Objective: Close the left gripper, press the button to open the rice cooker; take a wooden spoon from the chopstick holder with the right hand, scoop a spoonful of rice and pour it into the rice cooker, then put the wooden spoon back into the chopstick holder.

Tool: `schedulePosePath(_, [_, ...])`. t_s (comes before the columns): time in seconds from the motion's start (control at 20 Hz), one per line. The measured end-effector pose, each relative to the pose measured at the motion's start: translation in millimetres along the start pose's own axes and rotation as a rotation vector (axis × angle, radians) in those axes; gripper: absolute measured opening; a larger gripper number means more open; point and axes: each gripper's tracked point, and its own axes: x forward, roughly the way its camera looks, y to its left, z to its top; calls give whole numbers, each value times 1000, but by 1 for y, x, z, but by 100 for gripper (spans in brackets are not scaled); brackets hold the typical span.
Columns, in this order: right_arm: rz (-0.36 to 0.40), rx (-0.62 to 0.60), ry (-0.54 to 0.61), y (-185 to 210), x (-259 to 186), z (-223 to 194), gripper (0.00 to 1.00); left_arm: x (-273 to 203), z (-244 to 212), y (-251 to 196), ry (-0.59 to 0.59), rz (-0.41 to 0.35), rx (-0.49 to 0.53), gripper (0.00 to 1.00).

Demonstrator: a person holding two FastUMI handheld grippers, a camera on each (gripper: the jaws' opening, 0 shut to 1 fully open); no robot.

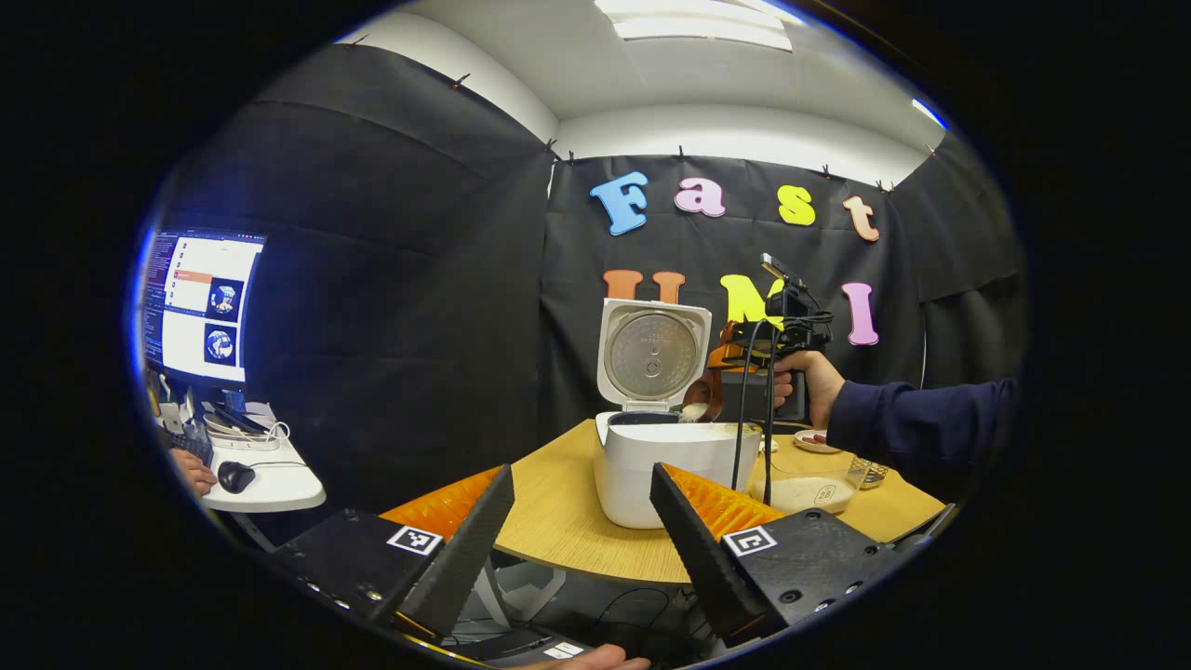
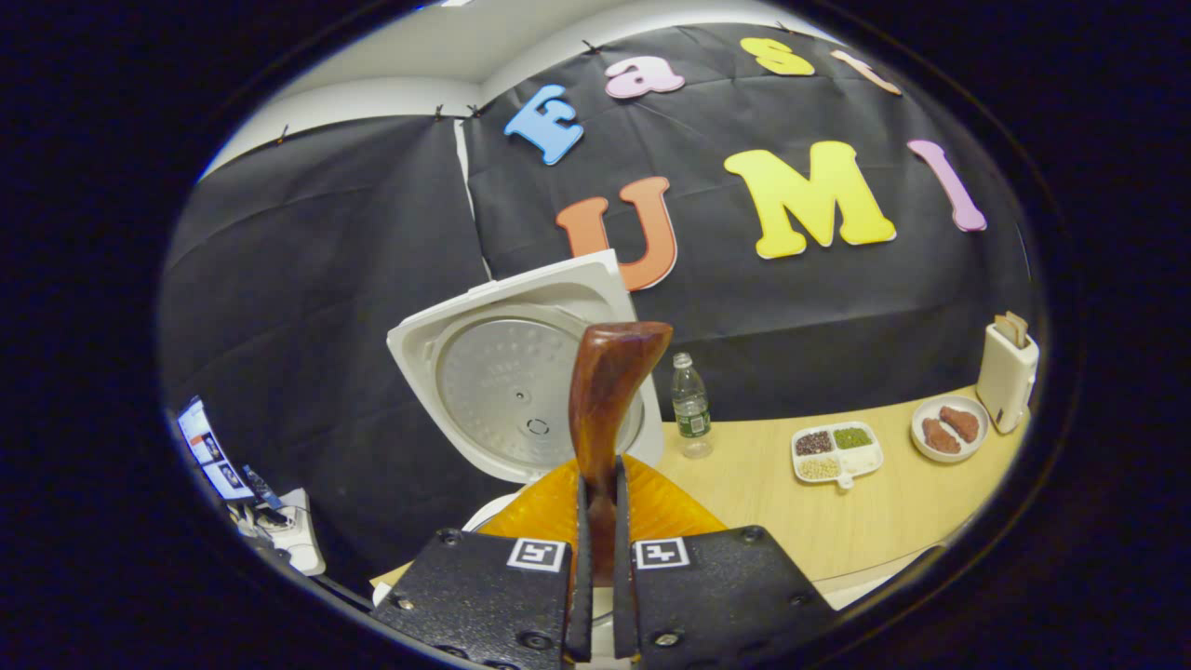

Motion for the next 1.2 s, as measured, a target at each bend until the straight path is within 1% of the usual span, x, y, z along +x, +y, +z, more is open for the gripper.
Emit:
schedulePosePath(0.15, [-6,-131,-23,8,-2,-3,14,0,0,-2,-1,-7,-6,94])
schedulePosePath(0.3, [-34,-276,-57,14,-5,-6,14,-1,-6,1,10,0,-8,94])
schedulePosePath(0.5, [-46,-454,-98,30,-8,-3,14,1,-9,-2,15,-4,-10,94])
schedulePosePath(0.6, [-62,-544,-98,34,-8,-7,15,-1,-7,-5,14,-9,-1,94])
schedulePosePath(0.75, [-83,-645,-119,42,-14,-7,15,-1,-2,-9,4,-11,15,94])
schedulePosePath(0.85, [-76,-649,-114,43,-16,-8,16,-1,-1,-11,4,-13,16,94])
schedulePosePath(1.0, [-69,-594,-109,37,-26,0,16,0,-1,-12,4,-19,12,94])
schedulePosePath(1.2, [-96,-546,-137,5,-58,25,17,0,4,-14,-4,-1,25,94])
